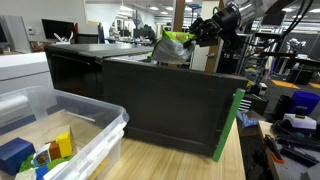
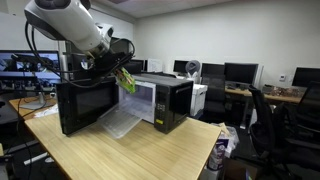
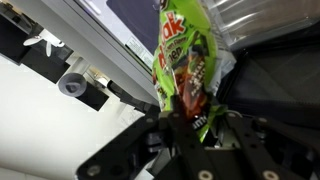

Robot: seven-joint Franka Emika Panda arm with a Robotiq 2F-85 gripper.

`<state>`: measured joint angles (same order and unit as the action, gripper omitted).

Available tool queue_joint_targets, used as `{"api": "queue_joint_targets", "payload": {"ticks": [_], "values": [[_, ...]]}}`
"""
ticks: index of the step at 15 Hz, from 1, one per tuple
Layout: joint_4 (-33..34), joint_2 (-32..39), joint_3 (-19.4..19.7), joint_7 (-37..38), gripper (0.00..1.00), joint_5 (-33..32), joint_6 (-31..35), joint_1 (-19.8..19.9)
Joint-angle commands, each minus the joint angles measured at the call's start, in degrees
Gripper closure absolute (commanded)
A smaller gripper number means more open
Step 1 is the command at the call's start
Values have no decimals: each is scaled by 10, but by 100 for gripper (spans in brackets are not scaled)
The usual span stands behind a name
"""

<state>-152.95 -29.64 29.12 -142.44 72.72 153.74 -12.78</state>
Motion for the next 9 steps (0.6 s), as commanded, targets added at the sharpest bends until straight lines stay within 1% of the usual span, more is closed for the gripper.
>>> {"api": "queue_joint_targets", "payload": {"ticks": [1, 5, 9], "values": [[4, 3, -8, 12, 93, 8, 13, -4], [3, 10, -9, 19, 93, 5, 15, -3], [-4, 30, -6, 23, 93, -8, 2, -4]]}}
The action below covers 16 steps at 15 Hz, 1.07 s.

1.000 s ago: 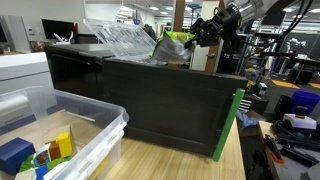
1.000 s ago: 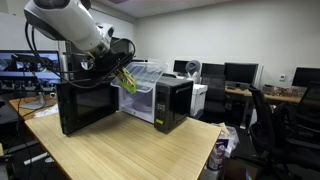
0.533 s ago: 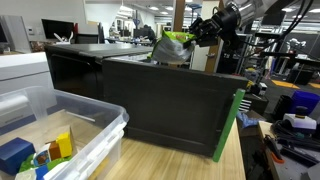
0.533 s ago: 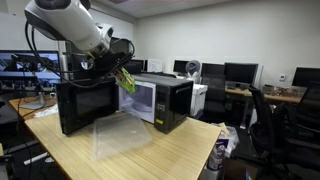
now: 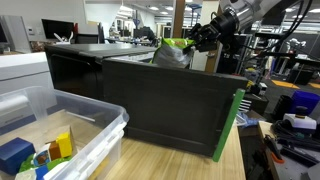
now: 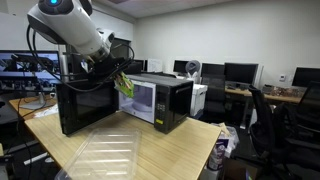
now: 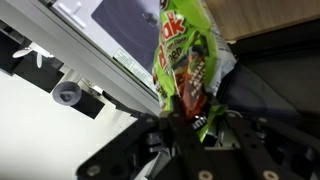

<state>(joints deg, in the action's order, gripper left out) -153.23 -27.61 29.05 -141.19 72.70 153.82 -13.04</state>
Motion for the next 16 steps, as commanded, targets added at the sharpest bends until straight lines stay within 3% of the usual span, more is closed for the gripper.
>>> {"api": "queue_joint_targets", "payload": {"ticks": [1, 6, 12, 16], "values": [[0, 17, 0, -9, 93, 4, -3, -9], [10, 39, 13, -41, 93, 45, -13, -45], [26, 77, 26, -124, 93, 141, -9, -95], [63, 75, 29, -79, 93, 117, 7, -123]]}}
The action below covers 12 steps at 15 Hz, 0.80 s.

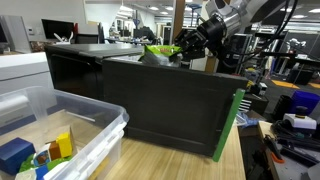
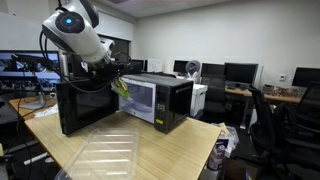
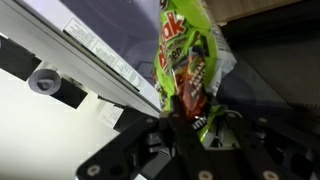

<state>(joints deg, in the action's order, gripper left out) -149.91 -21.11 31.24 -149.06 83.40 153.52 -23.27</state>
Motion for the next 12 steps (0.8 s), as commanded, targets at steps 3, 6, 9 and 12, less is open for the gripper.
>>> {"api": "queue_joint_targets", "payload": {"ticks": [3, 6, 9, 12], "values": [[53, 47, 15, 2, 93, 25, 5, -38], [72, 101, 24, -5, 93, 51, -3, -53], [101, 147, 27, -5, 93, 77, -12, -60], [136, 204, 29, -5, 93, 96, -34, -57]]}}
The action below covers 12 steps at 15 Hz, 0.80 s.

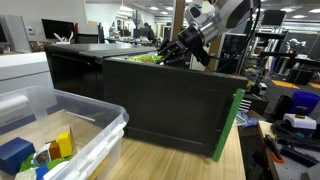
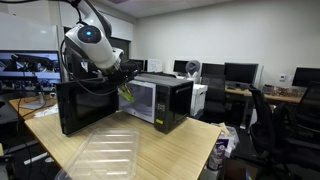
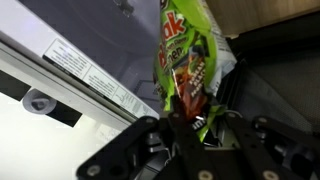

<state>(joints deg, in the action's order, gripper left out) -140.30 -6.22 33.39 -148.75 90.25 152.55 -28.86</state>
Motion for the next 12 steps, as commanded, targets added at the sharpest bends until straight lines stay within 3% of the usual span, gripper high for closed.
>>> {"api": "queue_joint_targets", "payload": {"ticks": [1, 3, 4, 8, 12], "values": [[49, 78, 9, -9, 93, 32, -37, 1], [66, 115, 12, -9, 93, 39, -60, 6], [79, 120, -95, -6, 93, 27, -65, 116], [138, 128, -187, -6, 93, -16, -75, 213], [149, 128, -236, -5, 93, -55, -82, 267]]}}
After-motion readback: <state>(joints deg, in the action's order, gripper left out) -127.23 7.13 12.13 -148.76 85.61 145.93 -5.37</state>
